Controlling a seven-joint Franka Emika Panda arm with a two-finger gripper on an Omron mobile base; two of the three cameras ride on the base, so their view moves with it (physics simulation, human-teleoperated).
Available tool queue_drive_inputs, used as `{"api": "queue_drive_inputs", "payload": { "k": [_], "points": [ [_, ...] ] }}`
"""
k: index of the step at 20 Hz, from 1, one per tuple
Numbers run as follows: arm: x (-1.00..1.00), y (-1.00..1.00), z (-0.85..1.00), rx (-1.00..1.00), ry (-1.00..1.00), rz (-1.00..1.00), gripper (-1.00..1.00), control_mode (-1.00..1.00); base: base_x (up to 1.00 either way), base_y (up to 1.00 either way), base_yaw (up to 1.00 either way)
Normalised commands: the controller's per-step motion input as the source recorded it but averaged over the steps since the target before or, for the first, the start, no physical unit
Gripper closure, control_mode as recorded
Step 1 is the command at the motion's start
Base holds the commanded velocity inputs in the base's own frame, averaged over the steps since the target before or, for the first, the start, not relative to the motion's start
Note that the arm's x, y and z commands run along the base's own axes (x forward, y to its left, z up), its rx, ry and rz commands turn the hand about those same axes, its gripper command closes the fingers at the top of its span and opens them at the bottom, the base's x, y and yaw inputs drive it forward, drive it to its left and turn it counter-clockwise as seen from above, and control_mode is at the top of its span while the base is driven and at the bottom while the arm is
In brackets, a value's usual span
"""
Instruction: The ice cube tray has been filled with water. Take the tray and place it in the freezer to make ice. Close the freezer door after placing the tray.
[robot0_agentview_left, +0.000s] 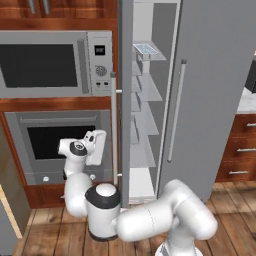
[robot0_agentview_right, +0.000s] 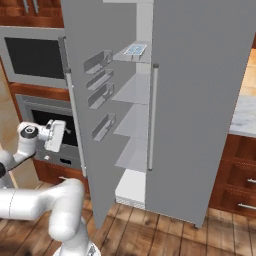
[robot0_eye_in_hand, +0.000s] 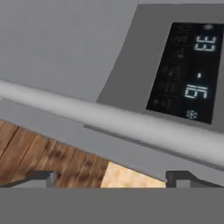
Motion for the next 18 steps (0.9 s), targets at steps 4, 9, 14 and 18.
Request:
{"api": "queue_drive_inputs", "payload": {
  "k": [4,9,14,18],
  "points": [
    [0.43,0.00,-0.27,-0.05,0.14,0.00,-1.00,-1.00,0.00,0.00,0.00],
    [0.36,-0.04,-0.23,-0.02,0.15,0.00,-1.00,-1.00,0.00,0.00,0.00],
    [0.25,-0.22,-0.18,0.00,0.16,0.00,-1.00,-1.00,0.00,0.00,0.00],
    [-0.05,-0.58,-0.10,0.00,0.07,0.00,-1.00,-1.00,0.00,0.00,0.00]
  ]
}}
